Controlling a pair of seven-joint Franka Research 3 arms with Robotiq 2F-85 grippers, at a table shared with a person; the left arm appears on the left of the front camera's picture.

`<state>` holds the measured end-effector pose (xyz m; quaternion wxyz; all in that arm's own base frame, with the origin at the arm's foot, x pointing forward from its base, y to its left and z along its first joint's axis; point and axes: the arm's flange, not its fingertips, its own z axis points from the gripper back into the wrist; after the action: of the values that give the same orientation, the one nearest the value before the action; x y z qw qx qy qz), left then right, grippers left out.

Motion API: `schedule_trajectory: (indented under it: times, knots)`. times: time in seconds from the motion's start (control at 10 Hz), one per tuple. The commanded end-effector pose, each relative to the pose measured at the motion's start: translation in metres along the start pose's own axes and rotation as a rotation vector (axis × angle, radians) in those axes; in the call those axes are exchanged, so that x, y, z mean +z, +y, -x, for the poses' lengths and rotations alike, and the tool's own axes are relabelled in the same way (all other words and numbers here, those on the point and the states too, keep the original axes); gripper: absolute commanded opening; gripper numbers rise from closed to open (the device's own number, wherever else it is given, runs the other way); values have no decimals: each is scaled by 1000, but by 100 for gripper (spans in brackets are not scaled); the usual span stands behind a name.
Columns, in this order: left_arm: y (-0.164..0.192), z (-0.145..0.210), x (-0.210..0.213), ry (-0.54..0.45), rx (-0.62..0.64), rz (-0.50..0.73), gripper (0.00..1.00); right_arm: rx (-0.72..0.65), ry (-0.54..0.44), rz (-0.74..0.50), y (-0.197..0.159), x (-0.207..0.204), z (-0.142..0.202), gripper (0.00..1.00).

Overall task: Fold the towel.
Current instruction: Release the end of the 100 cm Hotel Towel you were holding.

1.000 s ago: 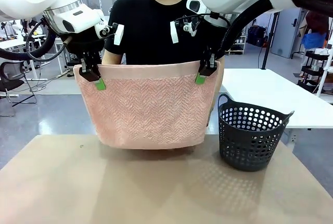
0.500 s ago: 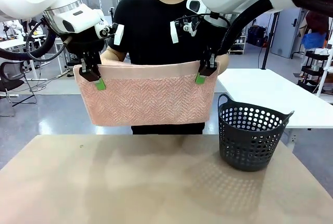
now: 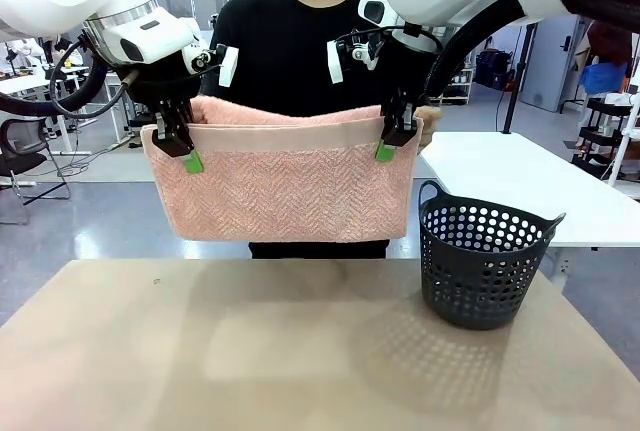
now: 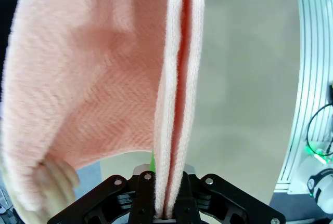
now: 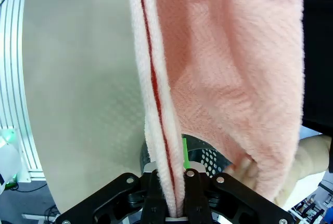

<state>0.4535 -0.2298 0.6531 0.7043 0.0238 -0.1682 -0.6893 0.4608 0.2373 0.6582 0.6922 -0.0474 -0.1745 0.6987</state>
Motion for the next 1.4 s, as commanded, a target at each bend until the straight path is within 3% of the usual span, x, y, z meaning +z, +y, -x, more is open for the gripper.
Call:
schedule_trajectory:
  times: [0.0, 1.3]
  knots:
    - [0, 0, 1, -1, 15, -5, 0, 3, 10, 5, -1, 0, 2, 0]
    - [0, 0, 1, -1, 15, -5, 0, 3, 10, 5, -1, 0, 2, 0]
